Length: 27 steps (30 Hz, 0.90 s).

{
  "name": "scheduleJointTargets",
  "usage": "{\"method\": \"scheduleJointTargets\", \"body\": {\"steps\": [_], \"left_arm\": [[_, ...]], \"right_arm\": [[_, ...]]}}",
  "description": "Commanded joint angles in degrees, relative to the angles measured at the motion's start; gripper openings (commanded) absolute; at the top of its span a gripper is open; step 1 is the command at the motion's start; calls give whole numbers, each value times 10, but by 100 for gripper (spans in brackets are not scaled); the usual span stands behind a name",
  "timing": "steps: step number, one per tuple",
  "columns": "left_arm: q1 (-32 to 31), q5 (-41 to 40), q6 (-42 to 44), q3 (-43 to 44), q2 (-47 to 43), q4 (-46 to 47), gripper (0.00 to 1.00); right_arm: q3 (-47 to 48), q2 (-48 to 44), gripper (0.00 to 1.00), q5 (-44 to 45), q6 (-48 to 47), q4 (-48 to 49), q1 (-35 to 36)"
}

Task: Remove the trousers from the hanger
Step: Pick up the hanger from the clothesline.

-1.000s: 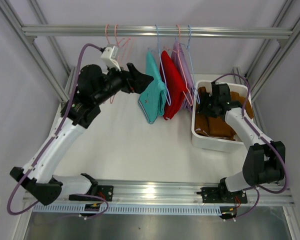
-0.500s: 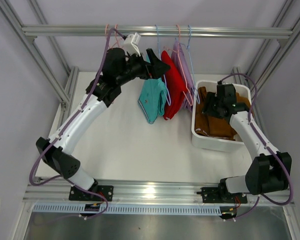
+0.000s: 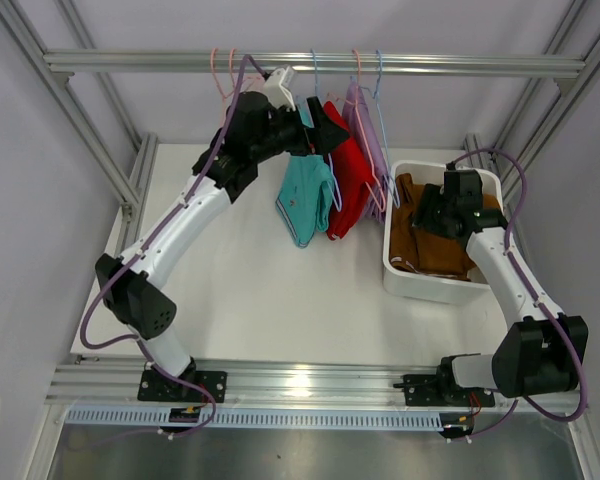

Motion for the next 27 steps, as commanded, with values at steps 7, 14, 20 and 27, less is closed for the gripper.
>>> {"method": "scheduleJointTargets", "body": {"steps": [7,14,20,27], "left_arm": [[27,79,-63,25,28,66,94],[31,125,-117,21,43,114,81],[42,191,-189,12,76,183,66],[42,189,-185,10,76,173,47]], "right_arm": [[-12,-9,57,-53,-1,15,-18],[-16,-8,57,-63,0,16,-24],[-23,-5,57,-74,-1,19,-27],[-24,-7,57,-81,-1,21,-32]]}}
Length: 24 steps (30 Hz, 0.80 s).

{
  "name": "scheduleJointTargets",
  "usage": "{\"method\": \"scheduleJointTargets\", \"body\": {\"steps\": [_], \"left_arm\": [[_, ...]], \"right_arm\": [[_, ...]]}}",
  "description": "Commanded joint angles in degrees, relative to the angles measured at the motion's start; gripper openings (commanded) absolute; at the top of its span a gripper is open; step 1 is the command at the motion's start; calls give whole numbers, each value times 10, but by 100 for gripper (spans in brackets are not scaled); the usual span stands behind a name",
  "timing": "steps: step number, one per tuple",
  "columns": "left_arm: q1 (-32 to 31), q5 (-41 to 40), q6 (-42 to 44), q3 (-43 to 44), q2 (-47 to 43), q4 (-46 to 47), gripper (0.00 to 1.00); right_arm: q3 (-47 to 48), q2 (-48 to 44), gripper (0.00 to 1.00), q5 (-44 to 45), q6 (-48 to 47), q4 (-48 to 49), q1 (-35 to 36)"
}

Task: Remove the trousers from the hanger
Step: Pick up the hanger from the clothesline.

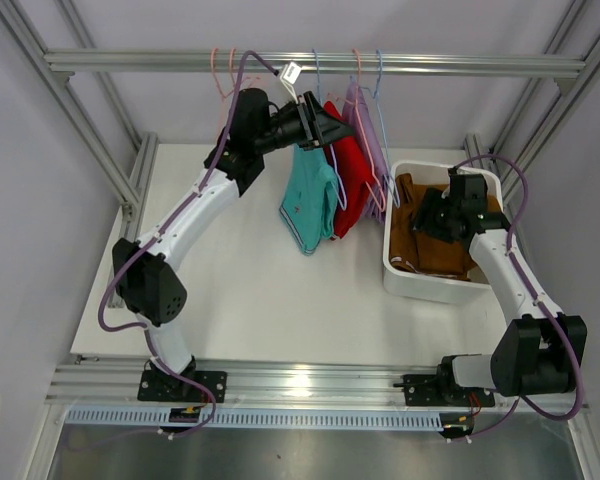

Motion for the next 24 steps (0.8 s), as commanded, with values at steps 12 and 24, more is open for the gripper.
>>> {"method": "scheduleJointTargets", "body": {"steps": [12,24], "left_arm": [[12,14,-40,1,1,24,23],[13,4,-13,38,-16,9,1]], "right_arm": [[-5,-9,57,-20,1,16,-7],[-5,-7,57,-23,2,20,-9]]}}
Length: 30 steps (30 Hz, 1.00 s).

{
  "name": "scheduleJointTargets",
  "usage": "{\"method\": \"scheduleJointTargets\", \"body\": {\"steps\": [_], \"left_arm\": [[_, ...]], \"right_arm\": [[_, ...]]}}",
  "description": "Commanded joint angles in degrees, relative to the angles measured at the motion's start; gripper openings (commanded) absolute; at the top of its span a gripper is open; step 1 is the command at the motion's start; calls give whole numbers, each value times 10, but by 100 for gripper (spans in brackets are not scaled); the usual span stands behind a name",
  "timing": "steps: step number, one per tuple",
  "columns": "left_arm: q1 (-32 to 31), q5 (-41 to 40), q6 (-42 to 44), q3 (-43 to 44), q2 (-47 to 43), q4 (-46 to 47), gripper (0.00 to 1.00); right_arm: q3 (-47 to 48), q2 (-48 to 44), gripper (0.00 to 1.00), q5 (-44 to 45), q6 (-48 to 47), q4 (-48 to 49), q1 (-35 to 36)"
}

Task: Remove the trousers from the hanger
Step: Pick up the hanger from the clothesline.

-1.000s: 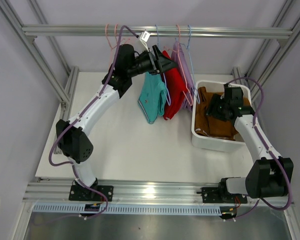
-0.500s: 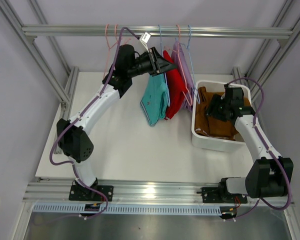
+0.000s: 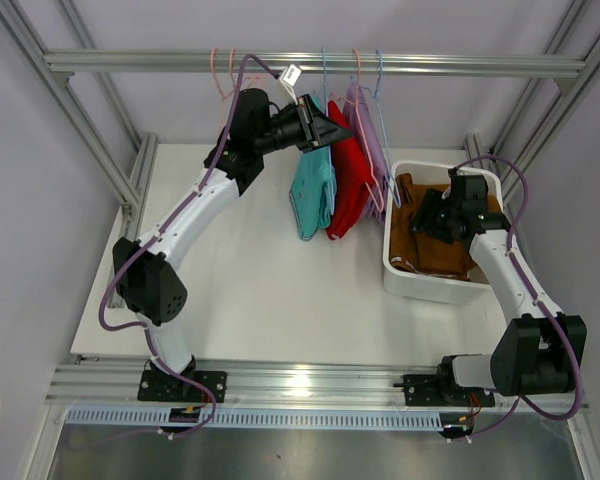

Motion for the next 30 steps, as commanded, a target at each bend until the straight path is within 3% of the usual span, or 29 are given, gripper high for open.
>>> {"method": "scheduleJointTargets", "body": {"steps": [1,19,30], "left_arm": [[10,-11,16,38,-22,28,1],[10,-50,66,139,-44,-93,0],[10,-47,70,156,-56,-106,0]], "right_arm": [[1,-6,57,-11,2,16,-3],[4,-10,57,-18,2,15,-7],[5,-7,57,-20,3,20,-8]]}}
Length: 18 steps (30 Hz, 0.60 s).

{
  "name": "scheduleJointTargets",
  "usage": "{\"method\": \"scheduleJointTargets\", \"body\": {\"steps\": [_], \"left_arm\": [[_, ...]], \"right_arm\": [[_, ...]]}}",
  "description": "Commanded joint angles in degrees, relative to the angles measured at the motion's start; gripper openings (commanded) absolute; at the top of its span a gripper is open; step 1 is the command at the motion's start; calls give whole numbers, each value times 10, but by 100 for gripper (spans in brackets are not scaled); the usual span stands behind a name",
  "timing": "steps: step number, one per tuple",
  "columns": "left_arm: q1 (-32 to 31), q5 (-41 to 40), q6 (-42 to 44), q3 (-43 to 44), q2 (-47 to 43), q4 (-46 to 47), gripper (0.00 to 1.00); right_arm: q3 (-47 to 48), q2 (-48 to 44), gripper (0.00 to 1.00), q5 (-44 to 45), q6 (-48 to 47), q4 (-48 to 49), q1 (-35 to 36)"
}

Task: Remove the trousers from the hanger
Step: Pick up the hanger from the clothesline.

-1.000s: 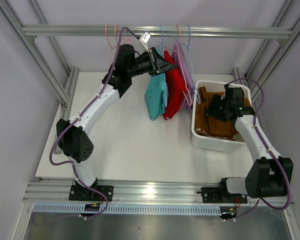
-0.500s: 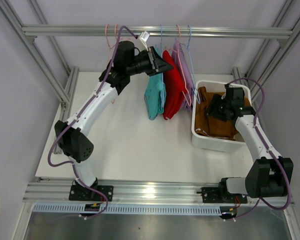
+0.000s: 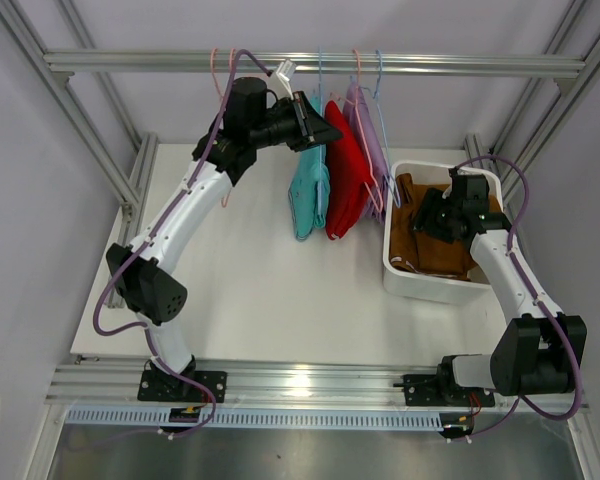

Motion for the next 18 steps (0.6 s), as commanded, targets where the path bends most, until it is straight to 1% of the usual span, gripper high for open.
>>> {"method": "scheduleJointTargets", "body": {"steps": [1,4,14,18], "left_arm": [[8,1,39,62,-57,84,1],[7,6,34,60,-64,82,1],[0,-15,40,47,-80,54,1],[0,-14,44,62,-75,54,1]], "right_arm": [[6,-8,57,-11,3,14,-4],[7,-6,58,-11,3,15,-6],[8,-4,59,-14,4,17,-9],[8,-4,59,-19,4,17,-9]]}}
